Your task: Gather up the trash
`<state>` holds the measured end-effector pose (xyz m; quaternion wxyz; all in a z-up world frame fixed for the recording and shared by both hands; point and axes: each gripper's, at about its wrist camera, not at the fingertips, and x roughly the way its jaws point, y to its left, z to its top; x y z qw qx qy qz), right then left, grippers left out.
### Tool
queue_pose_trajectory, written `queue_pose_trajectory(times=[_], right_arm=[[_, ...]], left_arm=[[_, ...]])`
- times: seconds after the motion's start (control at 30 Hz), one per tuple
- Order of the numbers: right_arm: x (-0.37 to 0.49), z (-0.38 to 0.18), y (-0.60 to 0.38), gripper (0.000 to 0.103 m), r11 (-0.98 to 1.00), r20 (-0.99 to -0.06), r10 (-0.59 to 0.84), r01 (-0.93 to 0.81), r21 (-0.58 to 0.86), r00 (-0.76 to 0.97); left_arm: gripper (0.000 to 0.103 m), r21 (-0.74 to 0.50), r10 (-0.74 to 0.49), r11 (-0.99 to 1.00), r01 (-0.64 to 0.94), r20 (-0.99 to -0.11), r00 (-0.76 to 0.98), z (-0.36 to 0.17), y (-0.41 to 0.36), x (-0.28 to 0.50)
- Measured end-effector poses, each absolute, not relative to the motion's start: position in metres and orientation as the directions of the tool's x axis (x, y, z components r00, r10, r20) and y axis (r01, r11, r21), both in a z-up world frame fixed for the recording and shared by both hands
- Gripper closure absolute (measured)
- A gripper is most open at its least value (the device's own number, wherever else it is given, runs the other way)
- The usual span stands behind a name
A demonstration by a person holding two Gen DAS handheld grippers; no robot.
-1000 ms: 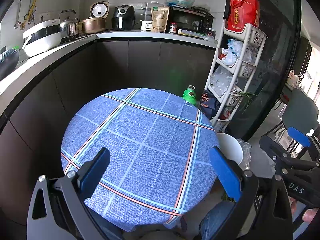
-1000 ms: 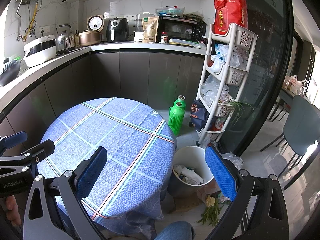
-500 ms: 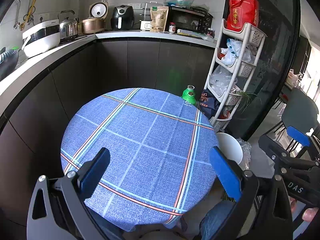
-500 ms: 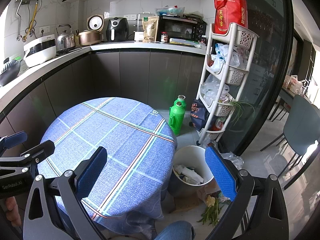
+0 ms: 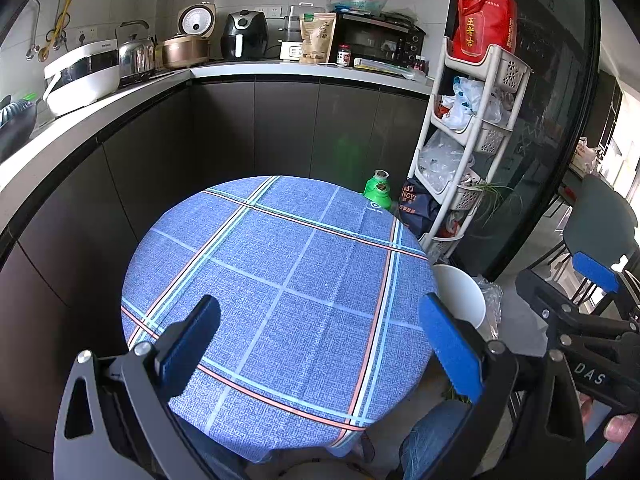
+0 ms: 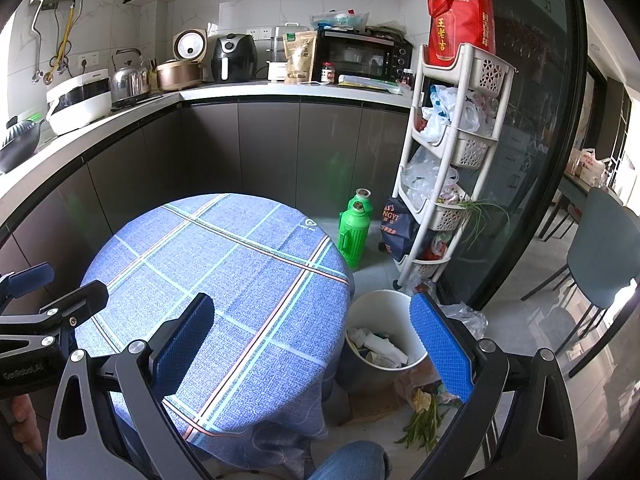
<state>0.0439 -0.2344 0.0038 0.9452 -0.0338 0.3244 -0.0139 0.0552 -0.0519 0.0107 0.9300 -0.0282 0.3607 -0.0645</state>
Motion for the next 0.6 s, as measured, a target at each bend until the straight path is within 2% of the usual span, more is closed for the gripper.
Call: queue_pose_trajectory(times=[0.6], right_arm=[[0.0442, 0.0044, -0.2368, 0.009, 0.997, -0.612, -0.047, 0.003, -0.072, 0.789]], left_arm=[[0.004, -0.1, -0.146, 0.989, 0.106, -0.669, 0.729, 0.0106, -0.0543, 0.0569]])
